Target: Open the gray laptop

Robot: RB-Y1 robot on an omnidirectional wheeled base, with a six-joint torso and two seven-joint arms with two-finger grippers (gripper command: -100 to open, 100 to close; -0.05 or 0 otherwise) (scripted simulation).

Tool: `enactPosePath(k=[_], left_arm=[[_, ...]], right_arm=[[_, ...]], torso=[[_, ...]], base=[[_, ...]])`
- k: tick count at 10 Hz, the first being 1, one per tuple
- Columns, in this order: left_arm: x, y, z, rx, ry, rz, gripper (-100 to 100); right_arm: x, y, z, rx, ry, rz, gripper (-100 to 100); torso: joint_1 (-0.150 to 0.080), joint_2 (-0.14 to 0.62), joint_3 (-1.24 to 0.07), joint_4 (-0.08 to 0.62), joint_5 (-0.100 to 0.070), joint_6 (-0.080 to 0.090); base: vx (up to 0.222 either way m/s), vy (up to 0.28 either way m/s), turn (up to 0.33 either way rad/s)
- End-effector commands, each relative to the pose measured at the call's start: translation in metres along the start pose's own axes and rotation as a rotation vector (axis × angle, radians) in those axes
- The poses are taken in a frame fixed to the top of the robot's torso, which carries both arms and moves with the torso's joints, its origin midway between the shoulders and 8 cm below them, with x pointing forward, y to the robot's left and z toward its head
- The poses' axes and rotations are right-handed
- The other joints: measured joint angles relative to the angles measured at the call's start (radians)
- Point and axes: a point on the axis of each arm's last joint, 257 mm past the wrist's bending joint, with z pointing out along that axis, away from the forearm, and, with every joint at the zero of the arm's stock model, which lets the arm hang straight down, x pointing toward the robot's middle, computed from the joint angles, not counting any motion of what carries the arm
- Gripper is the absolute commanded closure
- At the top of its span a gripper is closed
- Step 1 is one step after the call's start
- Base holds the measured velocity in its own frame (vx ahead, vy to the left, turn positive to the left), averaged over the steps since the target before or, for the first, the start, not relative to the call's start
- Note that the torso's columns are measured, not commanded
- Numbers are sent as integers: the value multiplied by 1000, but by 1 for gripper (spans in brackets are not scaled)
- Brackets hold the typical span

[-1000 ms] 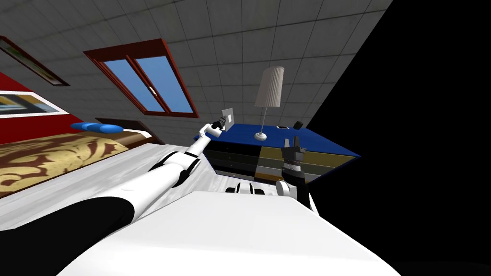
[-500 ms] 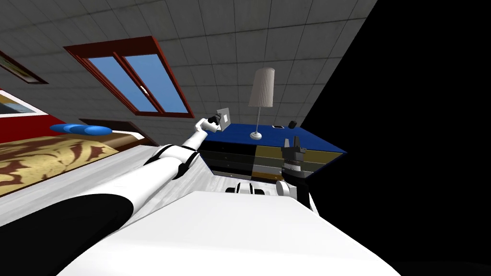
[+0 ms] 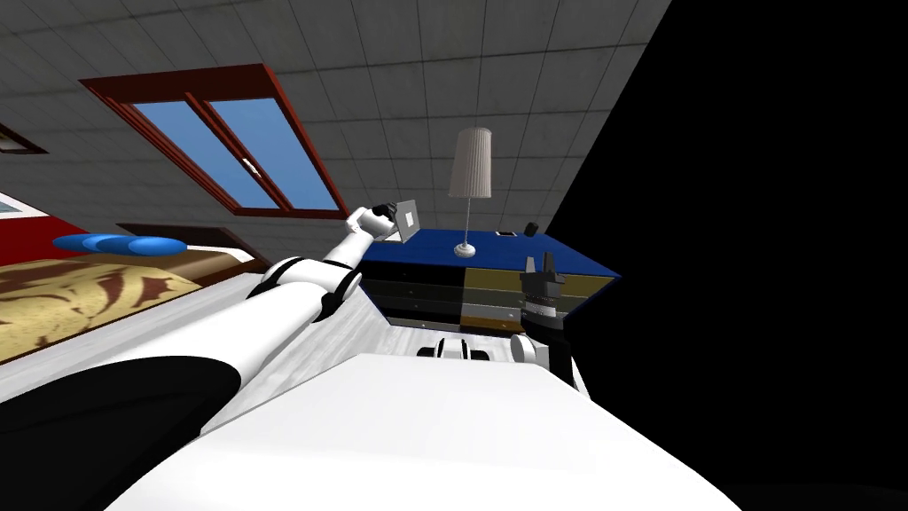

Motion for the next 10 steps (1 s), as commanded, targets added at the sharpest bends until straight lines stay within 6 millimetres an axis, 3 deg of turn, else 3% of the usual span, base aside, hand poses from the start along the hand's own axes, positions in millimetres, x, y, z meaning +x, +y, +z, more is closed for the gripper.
enactPosePath(k=[1,3,4,10], left_arm=[[-23,-2,1,-26,-29,3,-100],[-21,-2,0,-25,-27,3,-100],[-21,-2,0,-25,-26,3,100],[-15,1,-1,-97,24,-257,100]], right_arm=[[0,0,0,0,0,0,0],[0,0,0,0,0,0,0],[0,0,0,0,0,0,0],[0,0,0,0,0,0,0]], torso=[[-1,0,0,0,0,0],[1,0,0,0,0,0],[1,0,0,0,0,0],[11,-7,-5,-6,7,-7]], base=[[-4,-31,-7],[0,-5,0],[0,0,0],[1,104,-14]])
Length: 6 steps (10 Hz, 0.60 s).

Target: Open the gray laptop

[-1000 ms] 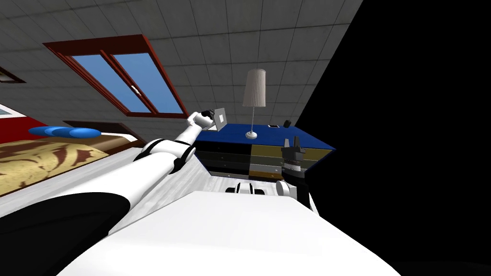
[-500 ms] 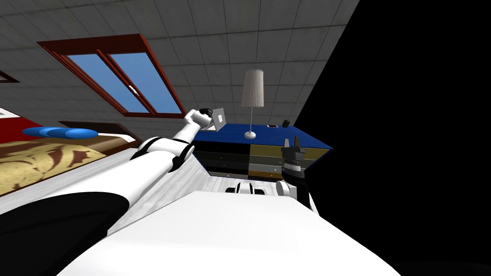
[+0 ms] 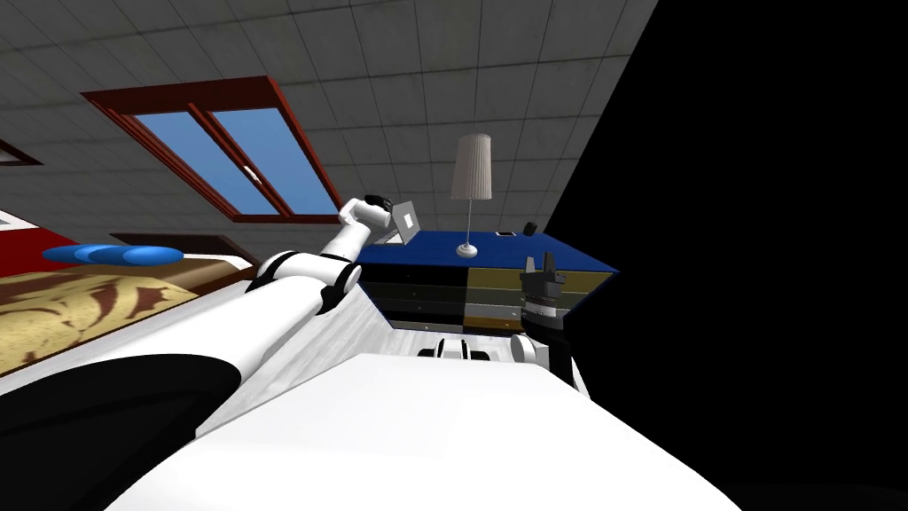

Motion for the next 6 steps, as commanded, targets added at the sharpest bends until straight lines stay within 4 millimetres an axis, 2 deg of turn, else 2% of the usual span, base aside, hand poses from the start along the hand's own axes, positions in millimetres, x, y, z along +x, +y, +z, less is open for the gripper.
enactPosePath(k=[1,3,4,6], left_arm=[[2,12,1,-51,18,-96,100],[6,13,0,-74,36,-168,100],[5,3,0,-48,32,-145,100],[15,20,2,-90,63,-265,100]], right_arm=[[0,0,0,0,0,0,0],[0,0,0,0,0,0,0],[0,0,0,0,0,0,0],[0,0,0,0,0,0,0]], torso=[[1,0,0,-1,0,1],[-3,0,0,-1,-1,2],[-5,-1,-1,-1,-2,4],[-11,1,1,2,-6,8]], base=[[-16,119,-6],[-3,105,2],[-1,40,3],[10,86,25]])
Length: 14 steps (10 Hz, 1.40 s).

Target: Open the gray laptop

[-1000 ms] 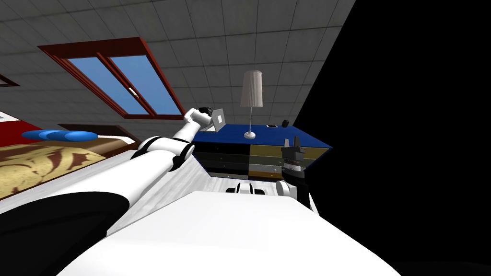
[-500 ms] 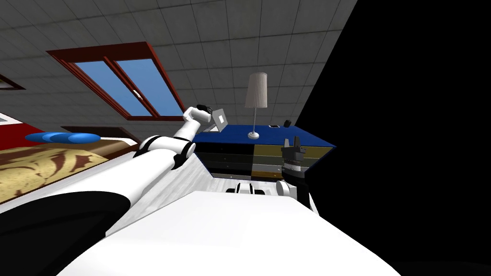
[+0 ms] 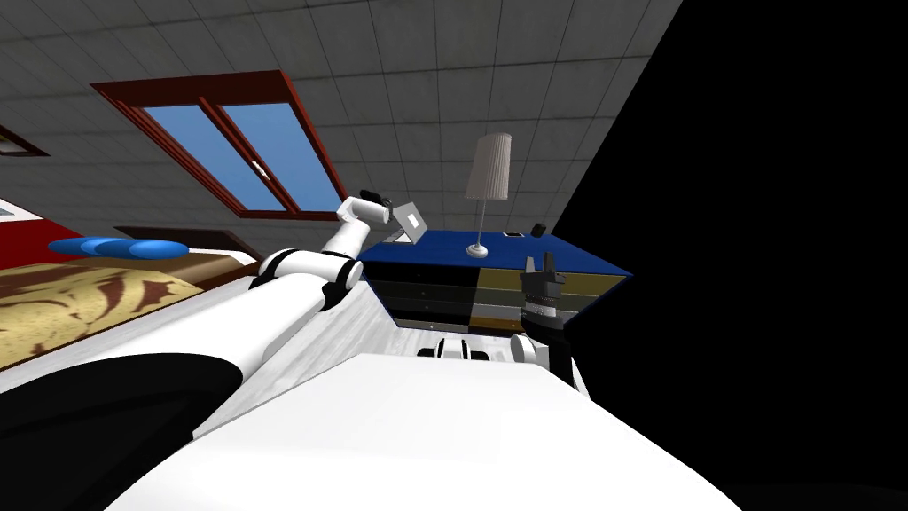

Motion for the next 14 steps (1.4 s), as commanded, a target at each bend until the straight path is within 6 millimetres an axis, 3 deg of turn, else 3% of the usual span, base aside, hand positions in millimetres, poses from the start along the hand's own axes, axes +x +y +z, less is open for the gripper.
enactPosePath(k=[1,2,6,7,8,12,14], left_arm=[[10,22,3,-48,30,-113,100],[10,22,3,-48,30,-113,100],[29,60,8,-138,87,-341,100],[24,53,9,-115,76,-296,100],[24,53,7,-138,84,-347,-100],[25,53,6,-154,90,-377,-100],[19,33,0,-154,88,-379,-100]], right_arm=[[0,0,0,0,0,0,0],[0,0,0,0,0,0,0],[0,0,0,0,0,0,0],[0,0,0,0,0,0,0],[0,0,0,0,0,0,0],[0,0,0,0,0,0,0],[0,0,0,0,0,0,0]], torso=[[1,0,0,0,1,1],[0,0,0,0,0,2],[-1,0,0,0,-1,2],[1,0,0,1,0,1],[-3,2,1,2,-2,1],[-3,7,5,5,-2,0],[-3,7,4,5,-3,0]], base=[[26,109,20],[20,75,0],[15,102,14],[11,60,7],[14,52,14],[15,51,3],[9,9,-11]])
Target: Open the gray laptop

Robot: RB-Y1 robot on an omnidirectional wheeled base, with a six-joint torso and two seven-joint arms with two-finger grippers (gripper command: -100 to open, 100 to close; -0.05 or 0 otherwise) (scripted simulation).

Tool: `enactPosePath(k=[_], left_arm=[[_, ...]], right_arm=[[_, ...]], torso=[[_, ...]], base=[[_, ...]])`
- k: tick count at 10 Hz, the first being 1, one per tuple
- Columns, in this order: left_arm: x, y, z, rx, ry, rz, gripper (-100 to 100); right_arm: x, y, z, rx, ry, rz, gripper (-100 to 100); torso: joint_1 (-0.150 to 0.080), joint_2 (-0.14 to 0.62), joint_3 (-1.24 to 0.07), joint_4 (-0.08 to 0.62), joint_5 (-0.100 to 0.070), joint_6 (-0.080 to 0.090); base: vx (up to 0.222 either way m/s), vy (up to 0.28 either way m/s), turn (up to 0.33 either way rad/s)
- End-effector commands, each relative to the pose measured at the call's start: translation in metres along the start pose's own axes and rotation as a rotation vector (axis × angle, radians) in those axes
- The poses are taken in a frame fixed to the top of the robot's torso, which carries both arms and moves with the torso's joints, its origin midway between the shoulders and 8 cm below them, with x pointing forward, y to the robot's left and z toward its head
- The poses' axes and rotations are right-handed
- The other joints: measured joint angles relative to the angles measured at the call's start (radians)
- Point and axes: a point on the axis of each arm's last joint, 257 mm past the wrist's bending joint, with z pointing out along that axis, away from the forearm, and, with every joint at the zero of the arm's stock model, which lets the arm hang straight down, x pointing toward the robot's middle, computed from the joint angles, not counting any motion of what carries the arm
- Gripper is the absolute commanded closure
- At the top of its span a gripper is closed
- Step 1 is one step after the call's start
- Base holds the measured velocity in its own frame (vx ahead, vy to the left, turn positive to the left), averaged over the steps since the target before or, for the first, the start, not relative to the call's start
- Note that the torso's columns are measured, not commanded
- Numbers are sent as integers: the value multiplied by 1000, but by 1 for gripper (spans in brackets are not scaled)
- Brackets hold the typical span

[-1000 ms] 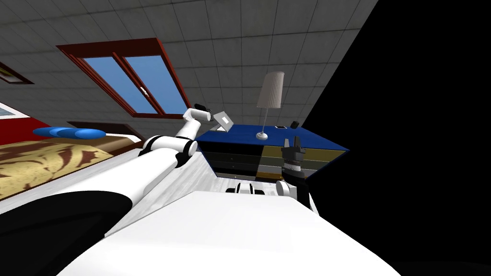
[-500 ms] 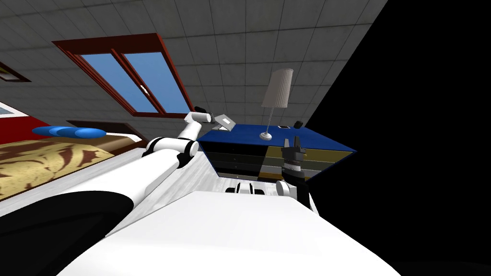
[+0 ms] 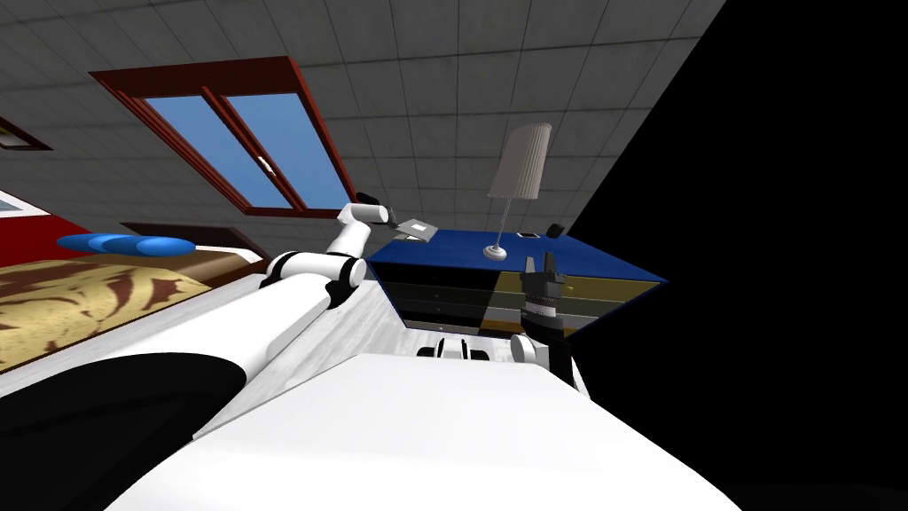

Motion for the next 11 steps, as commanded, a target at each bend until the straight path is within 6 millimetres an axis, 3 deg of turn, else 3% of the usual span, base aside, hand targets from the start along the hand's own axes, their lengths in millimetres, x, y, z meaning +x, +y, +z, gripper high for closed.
enactPosePath(k=[1,4,5,6,11], left_arm=[[2,-21,-10,-3,-3,-2,-100],[4,-40,-21,-3,-5,-4,-100],[4,-36,-18,-1,-4,-4,-100],[3,-36,-19,-3,-4,-4,0],[3,-36,-19,-3,-4,-4,0]], right_arm=[[0,0,0,0,0,0,0],[0,0,0,0,0,0,0],[0,0,0,0,0,0,0],[0,0,0,0,0,0,0],[0,0,0,0,0,0,0]], torso=[[1,-1,0,0,1,0],[2,-1,-1,-1,1,0],[2,-1,0,-1,1,0],[2,0,0,-1,1,0],[2,-1,-1,-1,1,0]], base=[[12,8,-10],[12,7,-8],[0,0,0],[0,0,0],[0,0,0]])
